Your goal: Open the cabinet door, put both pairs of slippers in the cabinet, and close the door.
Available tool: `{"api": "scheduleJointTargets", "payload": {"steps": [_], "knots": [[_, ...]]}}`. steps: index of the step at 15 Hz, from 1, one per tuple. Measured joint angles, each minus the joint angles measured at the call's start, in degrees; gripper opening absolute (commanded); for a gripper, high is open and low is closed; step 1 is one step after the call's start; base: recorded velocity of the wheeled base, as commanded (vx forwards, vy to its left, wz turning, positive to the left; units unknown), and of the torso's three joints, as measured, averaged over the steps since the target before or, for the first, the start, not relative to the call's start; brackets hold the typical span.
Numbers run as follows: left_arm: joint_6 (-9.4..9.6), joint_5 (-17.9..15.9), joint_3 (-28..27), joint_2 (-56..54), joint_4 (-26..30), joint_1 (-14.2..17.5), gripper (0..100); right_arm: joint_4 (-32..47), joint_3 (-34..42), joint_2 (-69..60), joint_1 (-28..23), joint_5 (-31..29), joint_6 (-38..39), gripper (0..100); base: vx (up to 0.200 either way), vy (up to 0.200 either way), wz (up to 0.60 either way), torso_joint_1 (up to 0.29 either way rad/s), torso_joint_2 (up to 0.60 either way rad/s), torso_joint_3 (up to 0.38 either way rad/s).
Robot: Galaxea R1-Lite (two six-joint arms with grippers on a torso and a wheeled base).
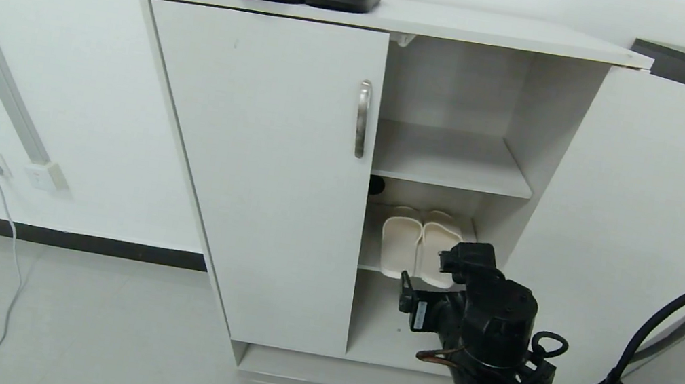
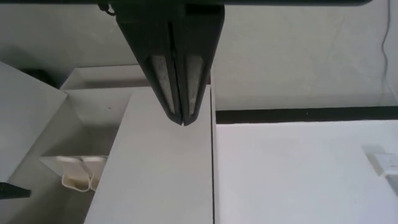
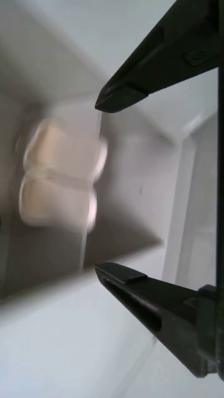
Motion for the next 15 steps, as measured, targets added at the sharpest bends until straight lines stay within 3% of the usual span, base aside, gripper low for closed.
{"api": "scheduleJointTargets", "payload": {"steps": [10,15], "knots": [[-0.09,0.1,0.0,0.0,-0.1,0.1,0,-1.0,0.7,0.0,-0.1,0.0,-0.2,100,0.0,0.2,0.0,0.002,0.0,0.003],[-0.44,0.5,0.0,0.0,-0.1,0.1,0,-2.9,2.5,0.0,-0.3,0.4,-0.8,100,0.0,0.0,0.0,0.0,0.0,0.0]]}}
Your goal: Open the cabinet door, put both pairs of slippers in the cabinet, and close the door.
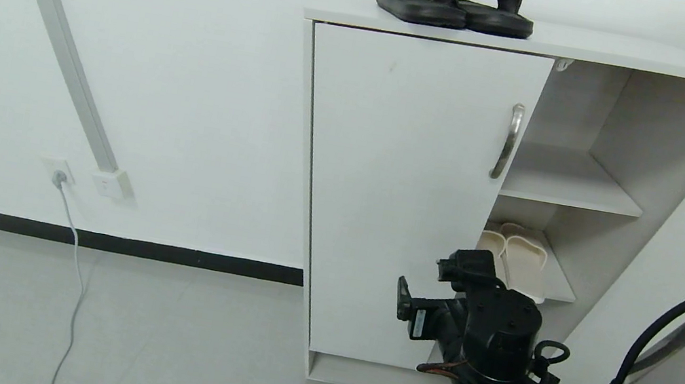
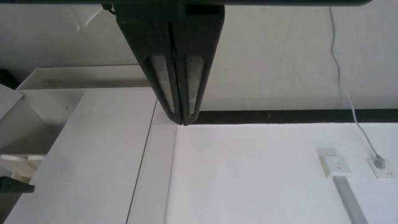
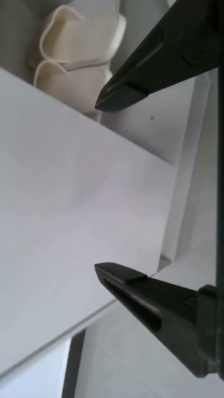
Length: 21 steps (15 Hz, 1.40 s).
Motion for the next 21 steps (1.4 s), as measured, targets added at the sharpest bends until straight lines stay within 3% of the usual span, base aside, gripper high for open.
{"api": "scheduleJointTargets", "payload": {"steps": [11,21], "knots": [[0.0,0.0,0.0,0.0,0.0,0.0,0,0.1,0.8,-0.1,0.0,0.0,-0.9,100,0.0,0.0,0.0,0.0,0.0,0.0],[0.02,0.0,0.0,0.0,0.0,0.0,0,0.0,1.1,-0.1,0.1,0.0,-1.2,100,0.0,0.0,0.0,0.048,-0.39,-0.341]]}}
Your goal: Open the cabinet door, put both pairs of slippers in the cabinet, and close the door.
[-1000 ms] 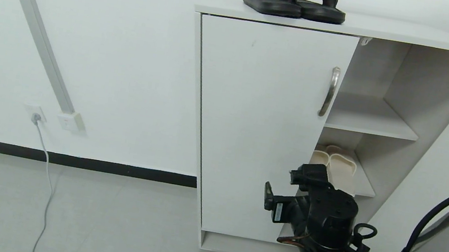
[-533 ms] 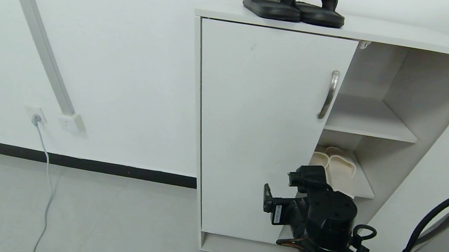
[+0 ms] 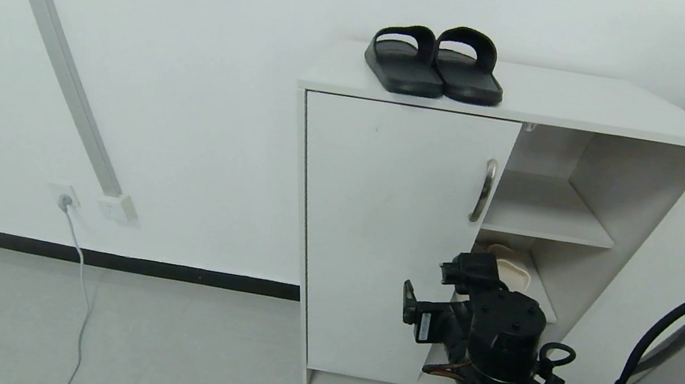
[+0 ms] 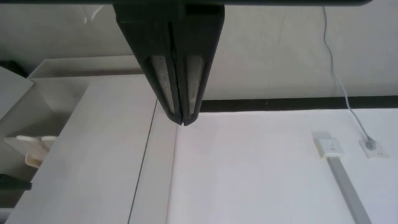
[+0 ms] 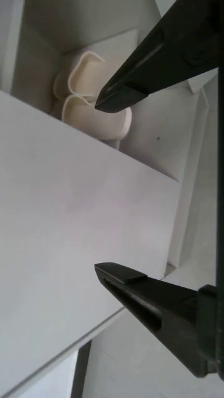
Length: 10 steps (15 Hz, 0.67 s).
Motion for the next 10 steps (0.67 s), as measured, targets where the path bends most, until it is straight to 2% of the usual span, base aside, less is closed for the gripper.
{"api": "scheduleJointTargets", "payload": {"steps": [10], "knots": [[0.0,0.0,0.0,0.0,0.0,-0.1,0,0.0,0.1,0.0,0.1,0.0,-0.1,100,0.0,0.0,0.0,0.157,-0.48,-0.325]]}}
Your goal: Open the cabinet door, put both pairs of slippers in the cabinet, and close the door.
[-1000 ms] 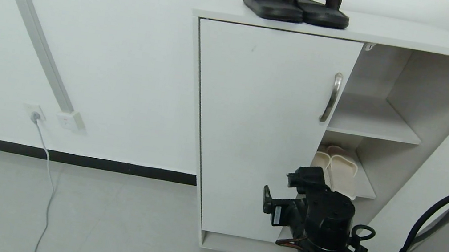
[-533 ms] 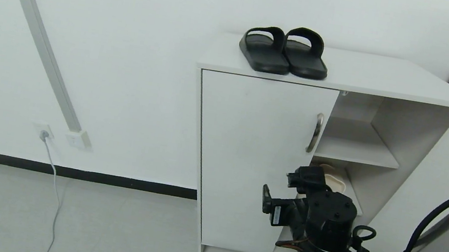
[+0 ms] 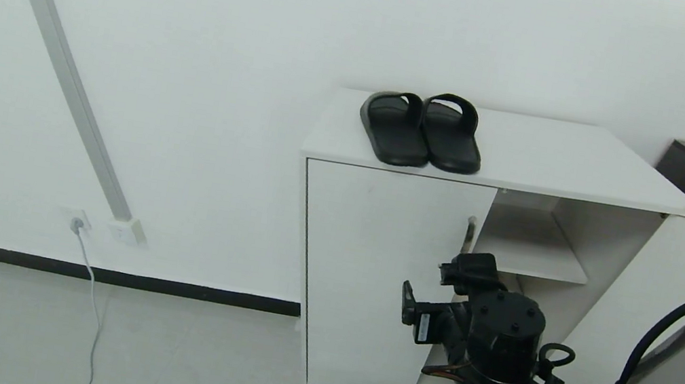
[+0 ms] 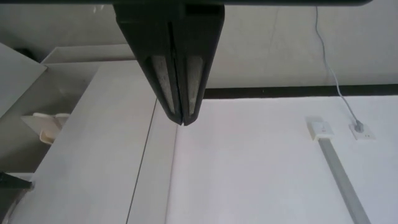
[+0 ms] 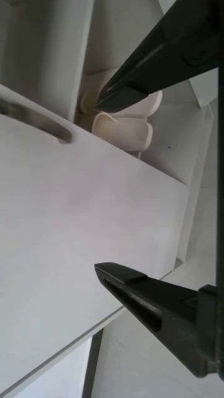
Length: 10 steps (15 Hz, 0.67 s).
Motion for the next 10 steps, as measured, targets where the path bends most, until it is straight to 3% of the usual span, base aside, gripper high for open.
{"api": "scheduleJointTargets", "payload": {"steps": [10], "knots": [[-0.02,0.0,0.0,0.0,0.0,0.0,0,-0.1,0.0,0.0,0.1,0.0,0.0,100,0.0,0.0,0.0,0.222,-0.53,-0.32]]}}
